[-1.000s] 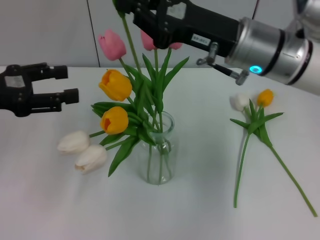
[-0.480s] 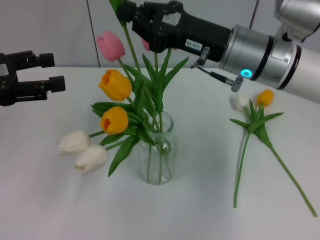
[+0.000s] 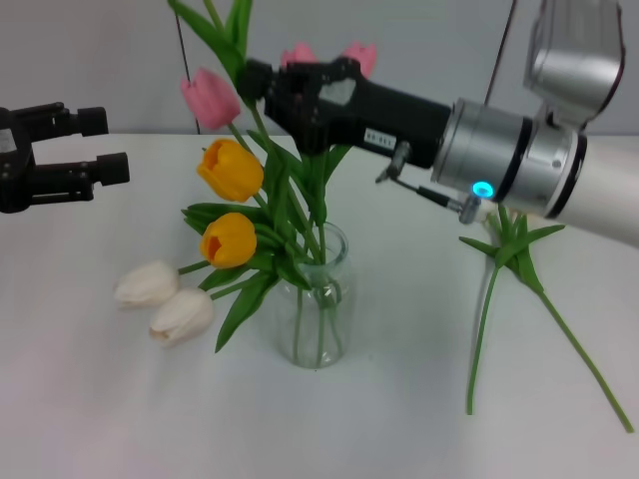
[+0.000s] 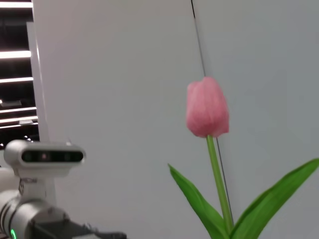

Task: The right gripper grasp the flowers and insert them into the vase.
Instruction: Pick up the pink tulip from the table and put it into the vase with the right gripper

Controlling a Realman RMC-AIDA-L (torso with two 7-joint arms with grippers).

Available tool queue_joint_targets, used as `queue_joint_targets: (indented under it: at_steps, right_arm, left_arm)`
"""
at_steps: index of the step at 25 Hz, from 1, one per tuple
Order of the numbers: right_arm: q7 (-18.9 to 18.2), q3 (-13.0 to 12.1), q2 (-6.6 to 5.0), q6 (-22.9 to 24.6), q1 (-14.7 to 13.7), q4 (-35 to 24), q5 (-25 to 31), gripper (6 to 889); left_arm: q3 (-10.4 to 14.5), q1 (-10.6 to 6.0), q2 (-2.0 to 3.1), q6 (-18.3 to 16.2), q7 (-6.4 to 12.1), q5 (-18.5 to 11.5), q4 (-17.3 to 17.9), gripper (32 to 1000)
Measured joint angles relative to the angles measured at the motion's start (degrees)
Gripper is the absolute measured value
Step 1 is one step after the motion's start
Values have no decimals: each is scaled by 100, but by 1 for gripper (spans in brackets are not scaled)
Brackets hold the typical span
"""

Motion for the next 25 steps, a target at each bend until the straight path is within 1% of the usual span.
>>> queue_joint_targets:
  at_steps: [3, 6, 8, 12, 16, 19, 21, 25]
  right_arm:
    - [-159, -60, -1, 53, -125, 183, 2, 42]
    - [-254, -128, 0, 115, -388, 258, 1, 42]
    - [-265, -141, -1, 131, -557, 264, 1, 42]
    - [-111, -218, -1, 179, -751, 280, 0, 42]
    - [-49, -264, 0, 307, -905, 283, -3, 42]
    - [-46, -290, 0, 320, -1019, 276, -6, 42]
    - [-18, -290, 0, 287, -1076, 253, -8, 62]
    - [147, -284, 0, 257, -1095, 203, -8, 102]
  left_arm:
    - [0, 7, -1, -26, 2, 2, -6, 830]
    - [0, 31, -2, -52, 6, 10, -11, 830]
    - [0, 82, -6, -54, 14, 11, -12, 830]
    - [0, 174, -18, -58, 22, 6, -14, 830]
    - [0, 167, -31, -61, 24, 3, -14, 830]
    - [0, 161, -33, -62, 26, 1, -14, 830]
    - [0, 167, -34, -62, 30, 0, -14, 830]
    - [0, 174, -35, -62, 37, 0, -19, 830]
